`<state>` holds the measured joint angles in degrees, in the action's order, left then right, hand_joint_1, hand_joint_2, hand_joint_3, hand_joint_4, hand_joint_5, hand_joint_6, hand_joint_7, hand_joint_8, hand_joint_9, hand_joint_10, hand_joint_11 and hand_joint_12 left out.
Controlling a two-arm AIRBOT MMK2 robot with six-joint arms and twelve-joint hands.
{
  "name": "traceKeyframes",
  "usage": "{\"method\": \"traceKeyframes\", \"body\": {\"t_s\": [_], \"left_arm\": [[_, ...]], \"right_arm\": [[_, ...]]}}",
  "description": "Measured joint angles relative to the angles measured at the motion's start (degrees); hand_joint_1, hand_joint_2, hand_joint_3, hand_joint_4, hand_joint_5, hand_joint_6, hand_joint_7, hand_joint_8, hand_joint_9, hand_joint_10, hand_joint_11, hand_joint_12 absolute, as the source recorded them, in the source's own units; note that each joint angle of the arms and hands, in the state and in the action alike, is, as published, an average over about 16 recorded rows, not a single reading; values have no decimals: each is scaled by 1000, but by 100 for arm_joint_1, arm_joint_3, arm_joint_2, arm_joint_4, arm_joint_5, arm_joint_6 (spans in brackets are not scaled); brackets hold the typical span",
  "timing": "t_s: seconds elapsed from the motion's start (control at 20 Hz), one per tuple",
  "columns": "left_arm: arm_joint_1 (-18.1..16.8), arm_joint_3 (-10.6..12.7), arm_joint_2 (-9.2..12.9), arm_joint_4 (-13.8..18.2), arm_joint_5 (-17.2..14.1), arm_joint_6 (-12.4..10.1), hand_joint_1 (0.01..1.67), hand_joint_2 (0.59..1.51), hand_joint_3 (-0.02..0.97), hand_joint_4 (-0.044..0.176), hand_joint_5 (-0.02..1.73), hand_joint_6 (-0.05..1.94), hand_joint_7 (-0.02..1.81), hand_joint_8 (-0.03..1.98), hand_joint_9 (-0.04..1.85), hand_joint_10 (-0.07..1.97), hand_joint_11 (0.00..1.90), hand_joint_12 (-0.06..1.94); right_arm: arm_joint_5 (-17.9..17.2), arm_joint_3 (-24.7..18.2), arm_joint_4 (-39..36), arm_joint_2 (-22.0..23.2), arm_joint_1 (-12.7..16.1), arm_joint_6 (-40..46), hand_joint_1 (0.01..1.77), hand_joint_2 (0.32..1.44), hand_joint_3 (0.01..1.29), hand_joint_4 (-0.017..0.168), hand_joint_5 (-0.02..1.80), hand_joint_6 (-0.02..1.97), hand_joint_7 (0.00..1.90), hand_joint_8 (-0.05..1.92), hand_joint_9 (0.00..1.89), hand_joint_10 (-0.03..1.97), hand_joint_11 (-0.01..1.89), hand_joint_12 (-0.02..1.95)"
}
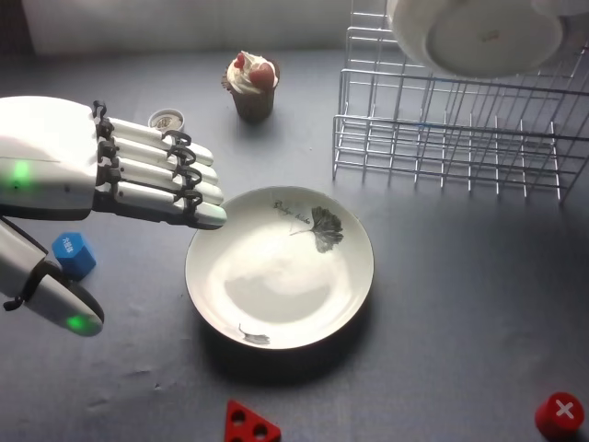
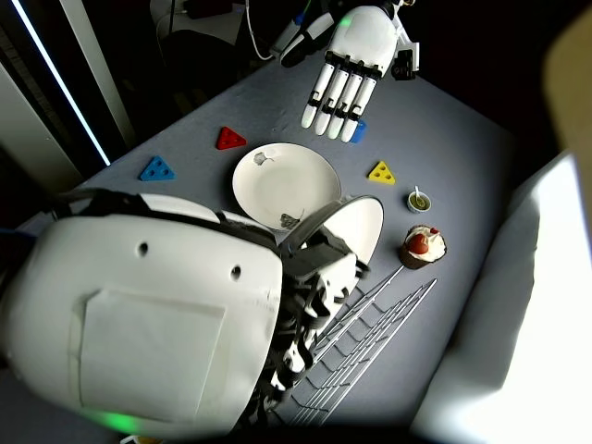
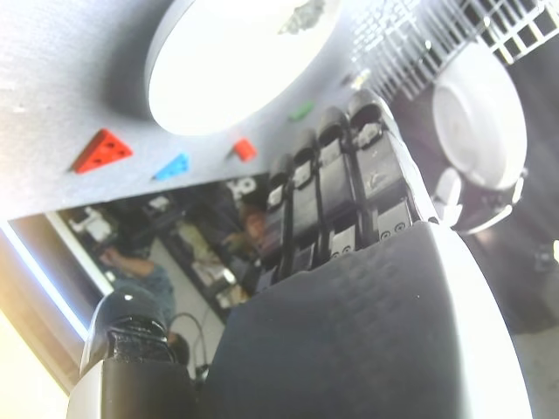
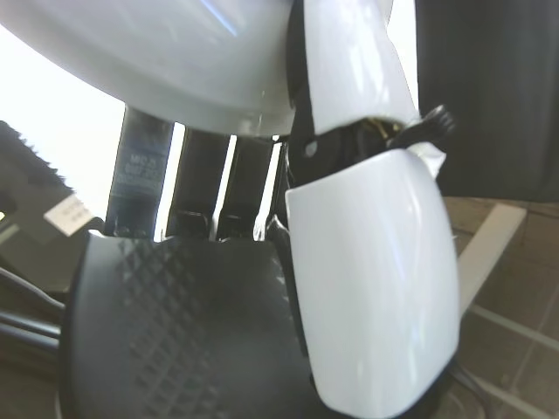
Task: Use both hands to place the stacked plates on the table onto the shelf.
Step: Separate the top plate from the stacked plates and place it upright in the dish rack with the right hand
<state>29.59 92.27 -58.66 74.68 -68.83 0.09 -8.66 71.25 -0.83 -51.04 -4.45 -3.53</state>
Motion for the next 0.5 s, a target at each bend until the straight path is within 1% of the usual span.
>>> {"method": "traceKeyframes", "body": {"t_s": [0.3, 0.5], "left_arm": [[-12, -13, 0, 79, 19, 0, 33, 1030, 12, 0, 159, 7, 190, 2, 180, 12, 166, 9], [-10, -20, -1, 105, 35, 0, 42, 1030, 12, 0, 158, 7, 182, 2, 173, 11, 160, 9]], "right_arm": [[-49, 171, -167, -139, -41, 236, 1497, 967, 12, -5, 928, 800, 1092, 625, 1144, 657, 929, 1428], [-108, 302, -152, -258, -92, 338, 1498, 972, 12, -5, 922, 802, 1093, 629, 1135, 673, 908, 1449]]}}
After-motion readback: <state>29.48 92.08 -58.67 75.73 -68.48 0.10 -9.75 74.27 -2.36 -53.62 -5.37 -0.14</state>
